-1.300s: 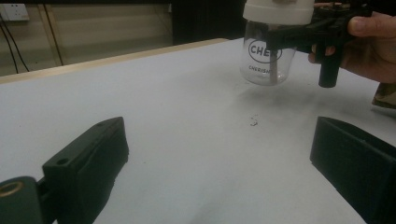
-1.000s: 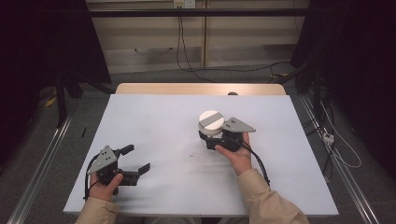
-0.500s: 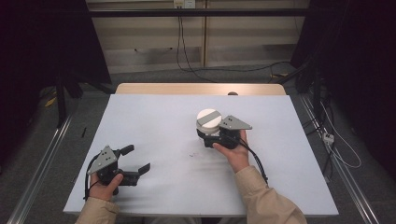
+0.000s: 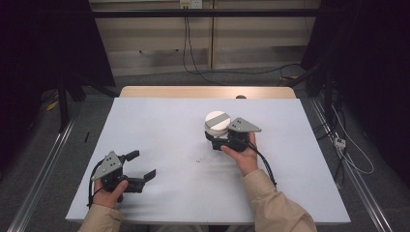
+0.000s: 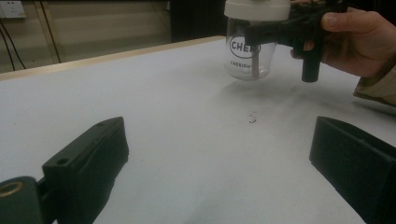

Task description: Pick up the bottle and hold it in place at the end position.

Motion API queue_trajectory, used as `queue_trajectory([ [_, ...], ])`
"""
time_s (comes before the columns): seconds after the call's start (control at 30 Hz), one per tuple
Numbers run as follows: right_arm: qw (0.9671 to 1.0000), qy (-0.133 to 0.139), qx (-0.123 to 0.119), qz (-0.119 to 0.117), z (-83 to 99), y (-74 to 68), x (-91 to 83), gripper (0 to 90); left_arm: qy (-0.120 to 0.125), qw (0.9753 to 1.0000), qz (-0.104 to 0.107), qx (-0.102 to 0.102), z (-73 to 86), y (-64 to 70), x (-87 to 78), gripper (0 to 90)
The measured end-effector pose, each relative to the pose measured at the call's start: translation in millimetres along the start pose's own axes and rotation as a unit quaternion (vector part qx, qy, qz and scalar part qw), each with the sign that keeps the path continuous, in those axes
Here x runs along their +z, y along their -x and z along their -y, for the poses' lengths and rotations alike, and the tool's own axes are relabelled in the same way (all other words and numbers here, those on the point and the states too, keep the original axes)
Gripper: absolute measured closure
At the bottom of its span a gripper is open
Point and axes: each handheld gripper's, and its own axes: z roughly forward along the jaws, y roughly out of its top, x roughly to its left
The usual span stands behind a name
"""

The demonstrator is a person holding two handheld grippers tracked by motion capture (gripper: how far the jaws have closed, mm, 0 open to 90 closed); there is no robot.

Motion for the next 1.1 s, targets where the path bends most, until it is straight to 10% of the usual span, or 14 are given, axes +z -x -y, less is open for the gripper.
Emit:
queue_trajectory([
  [1.1,0.9998,-0.007,0.012,0.014,7.7,10.0,19.9,18.4,-0.005,1.0000,-0.002,-0.004,2.2,-0.3,-0.1,4.1],
])
